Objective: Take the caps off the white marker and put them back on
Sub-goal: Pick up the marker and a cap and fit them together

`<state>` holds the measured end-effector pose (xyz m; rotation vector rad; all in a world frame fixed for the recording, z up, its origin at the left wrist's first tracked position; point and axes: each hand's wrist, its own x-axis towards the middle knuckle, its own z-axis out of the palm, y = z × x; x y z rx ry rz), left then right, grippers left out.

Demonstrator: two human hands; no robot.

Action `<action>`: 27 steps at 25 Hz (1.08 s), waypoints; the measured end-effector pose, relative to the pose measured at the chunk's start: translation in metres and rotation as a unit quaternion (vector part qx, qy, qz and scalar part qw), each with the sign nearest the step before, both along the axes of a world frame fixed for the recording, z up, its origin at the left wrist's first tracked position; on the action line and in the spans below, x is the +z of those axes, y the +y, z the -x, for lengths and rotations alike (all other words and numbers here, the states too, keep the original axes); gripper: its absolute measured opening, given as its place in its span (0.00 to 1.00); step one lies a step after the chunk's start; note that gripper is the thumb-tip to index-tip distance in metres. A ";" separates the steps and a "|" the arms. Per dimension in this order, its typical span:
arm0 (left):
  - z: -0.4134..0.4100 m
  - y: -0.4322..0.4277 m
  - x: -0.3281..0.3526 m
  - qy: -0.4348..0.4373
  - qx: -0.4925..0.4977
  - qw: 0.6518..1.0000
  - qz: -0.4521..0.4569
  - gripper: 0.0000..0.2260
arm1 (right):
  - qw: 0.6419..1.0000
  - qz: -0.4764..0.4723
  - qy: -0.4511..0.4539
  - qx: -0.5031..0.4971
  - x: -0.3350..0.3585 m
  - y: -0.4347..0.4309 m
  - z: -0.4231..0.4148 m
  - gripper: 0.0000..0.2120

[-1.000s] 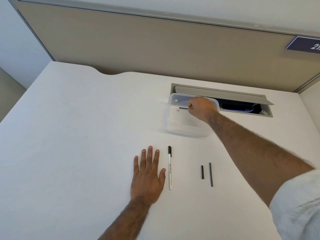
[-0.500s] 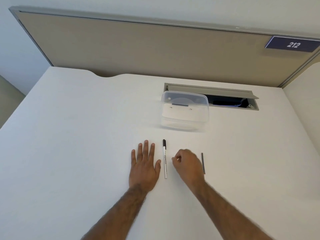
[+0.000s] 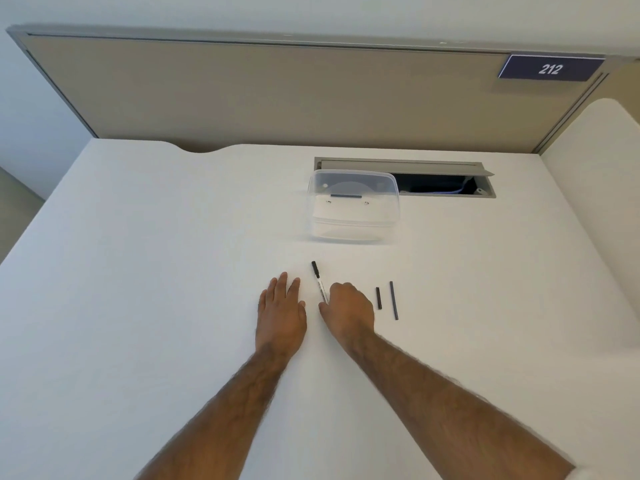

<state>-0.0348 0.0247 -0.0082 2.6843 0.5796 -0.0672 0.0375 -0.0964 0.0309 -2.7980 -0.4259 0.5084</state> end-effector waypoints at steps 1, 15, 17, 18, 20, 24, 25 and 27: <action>0.001 0.000 0.003 -0.020 0.016 1.000 0.013 0.21 | 1.000 0.001 0.005 -0.006 0.001 0.001 0.000 0.07; -0.016 -0.022 0.044 -0.076 0.211 0.697 0.681 0.07 | 0.992 -0.081 -0.095 0.027 0.028 -0.020 0.015 0.10; -0.018 -0.024 0.047 -0.089 0.230 0.682 0.689 0.05 | 0.989 -0.100 -0.101 0.034 0.033 -0.027 0.014 0.12; -0.018 -0.025 0.048 -0.097 0.247 0.670 0.693 0.05 | 0.987 -0.114 -0.105 0.028 0.035 -0.033 0.012 0.13; -0.019 -0.024 0.048 -0.110 0.280 0.646 0.701 0.04 | 0.983 -0.129 -0.124 -0.026 0.039 -0.049 0.001 0.13; -0.018 -0.024 0.050 -0.120 0.298 0.630 0.707 0.04 | 0.978 -0.056 -0.087 -0.179 0.034 -0.096 -0.028 0.09; -0.018 -0.024 0.050 -0.120 0.296 0.629 0.708 0.04 | 0.979 -0.032 -0.065 -0.190 0.030 -0.106 -0.031 0.09; -0.017 -0.024 0.051 -0.119 0.292 0.632 0.708 0.05 | 0.979 -0.019 -0.026 -0.200 0.022 -0.118 -0.035 0.08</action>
